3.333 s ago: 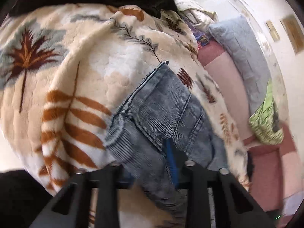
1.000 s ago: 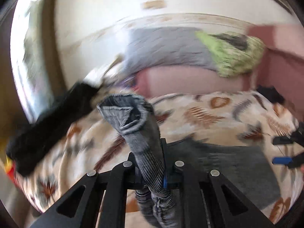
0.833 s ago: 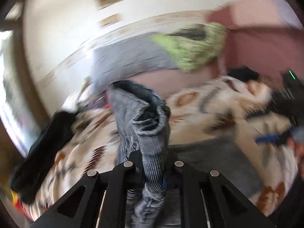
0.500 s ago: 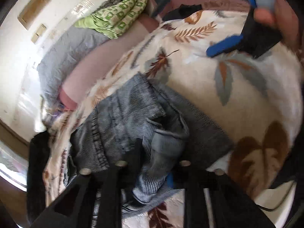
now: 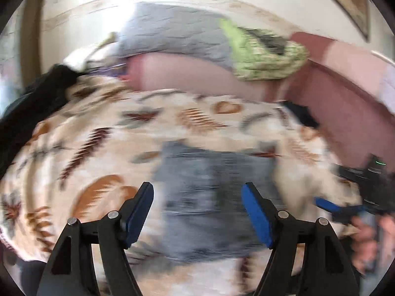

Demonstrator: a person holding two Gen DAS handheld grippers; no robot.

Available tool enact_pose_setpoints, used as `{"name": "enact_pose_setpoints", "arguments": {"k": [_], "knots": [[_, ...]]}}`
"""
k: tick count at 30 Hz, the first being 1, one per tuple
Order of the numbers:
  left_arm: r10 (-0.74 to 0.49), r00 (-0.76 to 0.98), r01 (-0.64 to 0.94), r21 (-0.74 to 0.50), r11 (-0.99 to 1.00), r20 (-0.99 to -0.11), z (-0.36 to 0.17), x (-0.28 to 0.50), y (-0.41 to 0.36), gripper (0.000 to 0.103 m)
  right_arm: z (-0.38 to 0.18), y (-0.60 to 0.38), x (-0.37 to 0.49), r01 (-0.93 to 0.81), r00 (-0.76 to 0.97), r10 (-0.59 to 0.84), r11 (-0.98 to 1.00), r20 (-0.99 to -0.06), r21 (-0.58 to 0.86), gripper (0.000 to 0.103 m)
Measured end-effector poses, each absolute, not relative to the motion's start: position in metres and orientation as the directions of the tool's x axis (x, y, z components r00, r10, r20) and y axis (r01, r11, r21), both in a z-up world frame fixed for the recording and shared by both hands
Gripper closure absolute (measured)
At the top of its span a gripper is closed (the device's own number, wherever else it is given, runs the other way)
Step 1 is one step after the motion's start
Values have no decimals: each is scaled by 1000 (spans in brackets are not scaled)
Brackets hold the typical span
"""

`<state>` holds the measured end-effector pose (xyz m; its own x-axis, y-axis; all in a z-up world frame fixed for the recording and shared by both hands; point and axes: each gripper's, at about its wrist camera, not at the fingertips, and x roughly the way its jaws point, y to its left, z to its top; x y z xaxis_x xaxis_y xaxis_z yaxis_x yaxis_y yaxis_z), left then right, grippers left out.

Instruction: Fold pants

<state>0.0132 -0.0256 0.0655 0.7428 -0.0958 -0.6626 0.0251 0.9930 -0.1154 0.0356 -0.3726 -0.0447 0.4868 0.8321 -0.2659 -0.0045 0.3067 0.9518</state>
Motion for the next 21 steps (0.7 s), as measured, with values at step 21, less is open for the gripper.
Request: {"name": "enact_pose_setpoints", "arguments": {"k": [21], "knots": [[-257,645,104,-251,962,-719,-18,27,-13,26,-86,-280,38,219,341,821,405,-459,888,21]]}}
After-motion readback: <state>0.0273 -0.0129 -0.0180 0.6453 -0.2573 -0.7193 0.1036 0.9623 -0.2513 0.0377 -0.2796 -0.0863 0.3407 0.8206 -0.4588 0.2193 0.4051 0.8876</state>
